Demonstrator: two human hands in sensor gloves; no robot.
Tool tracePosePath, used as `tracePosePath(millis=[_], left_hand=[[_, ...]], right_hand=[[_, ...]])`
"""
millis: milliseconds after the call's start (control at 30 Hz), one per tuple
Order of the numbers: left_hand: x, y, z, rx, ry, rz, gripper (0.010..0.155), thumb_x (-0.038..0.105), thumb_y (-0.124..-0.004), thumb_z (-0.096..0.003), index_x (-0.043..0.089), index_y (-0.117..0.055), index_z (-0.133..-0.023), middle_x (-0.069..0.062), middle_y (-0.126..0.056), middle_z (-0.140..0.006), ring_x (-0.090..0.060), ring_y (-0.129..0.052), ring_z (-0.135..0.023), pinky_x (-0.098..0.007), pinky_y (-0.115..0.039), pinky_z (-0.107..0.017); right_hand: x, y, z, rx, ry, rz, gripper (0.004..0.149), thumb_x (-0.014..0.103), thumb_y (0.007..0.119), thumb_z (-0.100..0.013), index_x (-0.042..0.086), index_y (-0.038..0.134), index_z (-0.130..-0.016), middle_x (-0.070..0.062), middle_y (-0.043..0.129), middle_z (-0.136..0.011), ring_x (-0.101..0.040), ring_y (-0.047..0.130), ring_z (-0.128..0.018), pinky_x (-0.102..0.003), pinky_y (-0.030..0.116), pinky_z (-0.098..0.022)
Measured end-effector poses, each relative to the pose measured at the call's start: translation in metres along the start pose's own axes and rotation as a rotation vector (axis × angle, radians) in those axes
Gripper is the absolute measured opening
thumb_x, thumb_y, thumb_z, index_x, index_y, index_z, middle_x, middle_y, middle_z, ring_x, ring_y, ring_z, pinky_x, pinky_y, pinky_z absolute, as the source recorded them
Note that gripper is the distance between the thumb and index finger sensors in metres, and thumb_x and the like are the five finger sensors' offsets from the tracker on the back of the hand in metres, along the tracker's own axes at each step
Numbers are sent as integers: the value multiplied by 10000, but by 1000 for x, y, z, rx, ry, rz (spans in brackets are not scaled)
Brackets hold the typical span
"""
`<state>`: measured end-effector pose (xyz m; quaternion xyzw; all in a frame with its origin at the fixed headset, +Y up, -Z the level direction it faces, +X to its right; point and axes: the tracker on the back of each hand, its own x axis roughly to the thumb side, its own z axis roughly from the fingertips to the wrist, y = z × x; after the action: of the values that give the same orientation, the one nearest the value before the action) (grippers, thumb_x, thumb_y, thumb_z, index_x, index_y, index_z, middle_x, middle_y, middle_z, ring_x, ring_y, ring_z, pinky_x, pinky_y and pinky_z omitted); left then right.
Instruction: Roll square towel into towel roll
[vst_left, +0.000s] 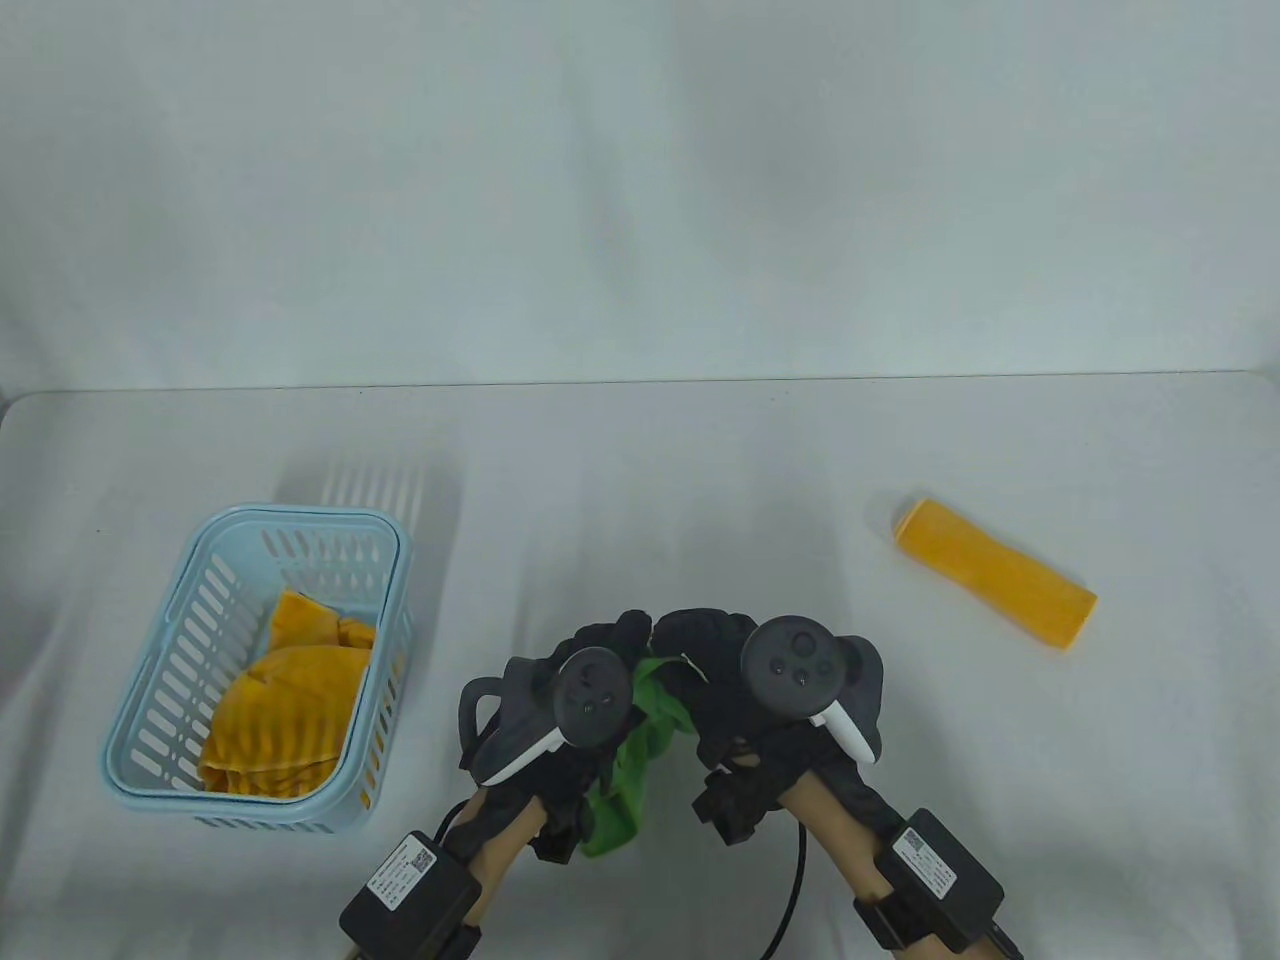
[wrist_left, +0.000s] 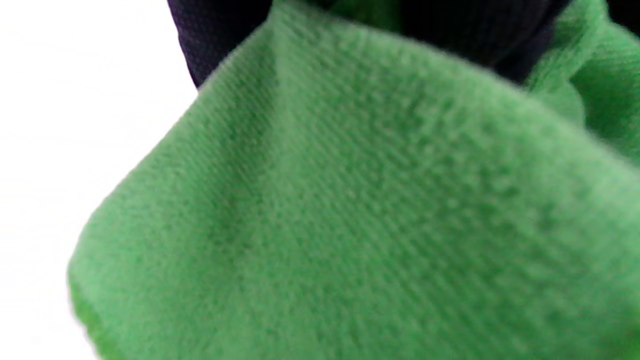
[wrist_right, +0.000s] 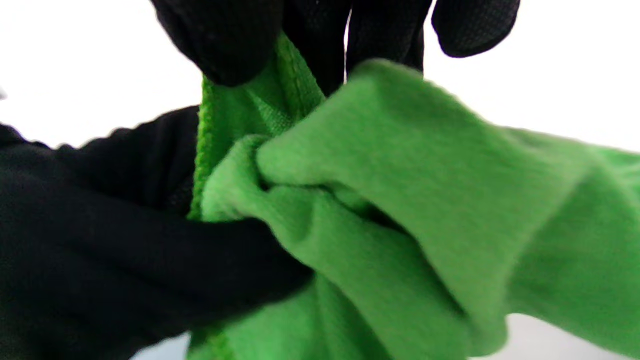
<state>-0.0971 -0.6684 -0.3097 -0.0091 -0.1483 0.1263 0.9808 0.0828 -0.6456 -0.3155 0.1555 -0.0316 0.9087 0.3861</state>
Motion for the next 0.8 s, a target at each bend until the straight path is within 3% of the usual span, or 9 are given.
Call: tracePosePath(millis=[167, 500, 633, 800], left_hand=[[-3, -4, -1, -18, 9, 13, 853, 411, -850, -365, 283, -401, -1078, 35, -592, -1057, -159, -858, -870, -429, -738, -690], [-14, -12, -8, -72, 49, 58, 937, 502, -826, -352, 273, -307, -1097, 12, -476, -1119, -215, -757, -972, -482, -675, -730], [-20, -6, -4, -49, 58, 86, 976, 571, -811, -321, 274, -305, -1102, 8, -455, -1138, -267, -717, -1007, -523, -643, -743], [-29, 12, 7, 32, 72, 143, 989, 622, -788, -309, 270, -319, -1106, -3, -458, -1147, -296, -702, -1021, -544, -628, -746]], right_hand=[[3, 3, -11, 40, 18, 22, 403, 321, 796, -360, 378, 711, -749, 55, 930, -669, -230, 954, -631, -529, 721, -592], [6, 3, -47, 114, 188, 16, 403, 338, 834, -356, 373, 751, -749, 44, 929, -659, -240, 927, -632, -535, 700, -605], [7, -6, -54, 93, 223, -6, 398, 340, 828, -361, 371, 749, -750, 43, 924, -660, -244, 922, -635, -536, 698, -605], [15, -32, -60, 22, 250, -39, 398, 341, 826, -364, 372, 746, -752, 41, 919, -656, -245, 920, -631, -536, 699, -603]])
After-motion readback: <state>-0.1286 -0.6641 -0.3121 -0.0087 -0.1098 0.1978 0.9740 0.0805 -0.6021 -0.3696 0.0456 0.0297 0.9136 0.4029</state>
